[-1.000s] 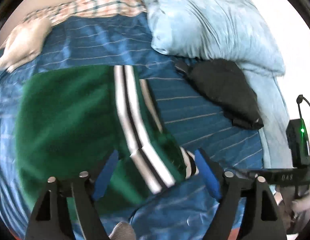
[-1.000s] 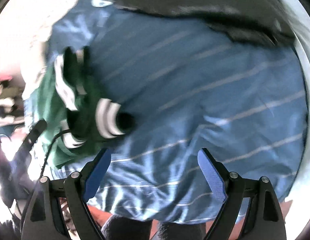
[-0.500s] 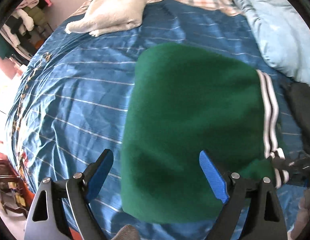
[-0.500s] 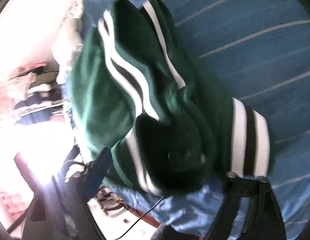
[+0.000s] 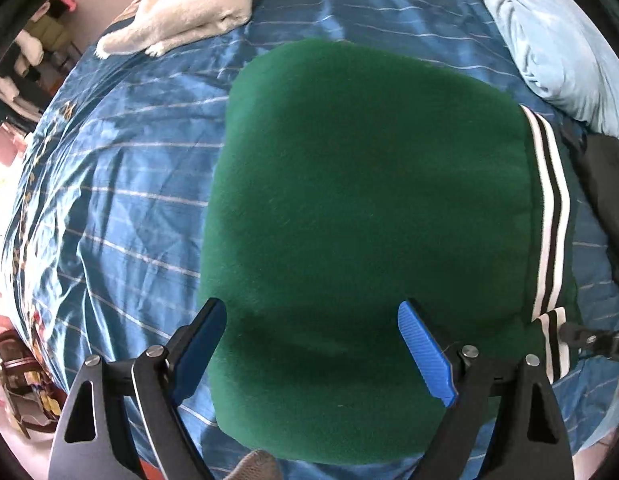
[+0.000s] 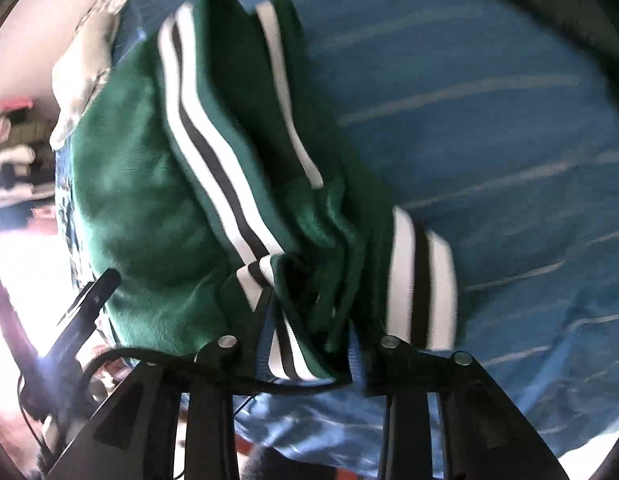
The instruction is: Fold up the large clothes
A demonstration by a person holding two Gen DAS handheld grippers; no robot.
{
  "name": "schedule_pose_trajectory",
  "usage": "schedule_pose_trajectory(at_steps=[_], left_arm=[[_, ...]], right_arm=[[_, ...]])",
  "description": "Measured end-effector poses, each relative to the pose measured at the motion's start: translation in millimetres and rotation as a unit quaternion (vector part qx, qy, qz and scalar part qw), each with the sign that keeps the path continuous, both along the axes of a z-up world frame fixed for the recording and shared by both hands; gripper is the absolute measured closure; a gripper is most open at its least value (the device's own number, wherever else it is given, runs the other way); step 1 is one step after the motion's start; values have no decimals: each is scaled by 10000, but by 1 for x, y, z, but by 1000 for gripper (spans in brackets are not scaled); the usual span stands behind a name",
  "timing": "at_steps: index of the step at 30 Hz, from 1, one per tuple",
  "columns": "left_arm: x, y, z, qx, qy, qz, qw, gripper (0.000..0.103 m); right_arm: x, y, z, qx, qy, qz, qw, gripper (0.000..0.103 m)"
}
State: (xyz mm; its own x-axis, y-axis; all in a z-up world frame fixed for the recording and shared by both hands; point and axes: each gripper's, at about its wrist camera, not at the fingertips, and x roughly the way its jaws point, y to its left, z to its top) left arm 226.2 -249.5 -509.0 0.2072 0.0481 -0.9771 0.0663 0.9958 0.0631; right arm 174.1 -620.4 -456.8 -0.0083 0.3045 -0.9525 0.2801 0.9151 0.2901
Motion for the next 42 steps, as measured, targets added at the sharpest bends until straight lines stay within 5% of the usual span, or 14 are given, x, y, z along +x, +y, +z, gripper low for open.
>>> schedule_pose_trajectory(at_steps=[4,9,14,28,30,32,33,39,42], left_arm=[[6,-14,4,256,-152,-230,9993,16],[22,-27,2,281,-229,-291,9989,16],[37,-33,-2,305,-225,-249,9990,16],[43,-24,-10,426,-142,-261,9987,16],[44,-23,-10,450,-142,-274,9985,16],[44,-23,-10,444,-142,-279,9985,16],[44,-23,-9,452,-149,-287,9985,16],[39,-9,2,405,-189,-172,9989,16],[30,9,19,199,-204,39,9996,16]], right_arm=[[17,6,31,-701,-509,495,9950,52],[52,-8,16,-427,-578,373,9967,51],[82,14,-10,-741,-567,754,9928,51],[92,15,-28,-859,-505,971,9903,51],[91,15,-27,-840,-585,963,9901,57],[87,6,-23,-926,-692,862,9895,81],[85,-1,-22,-825,-698,699,9917,97],[78,-38,-20,432,-522,43,9977,96],[45,-69,18,1323,-1123,-330,9843,94]])
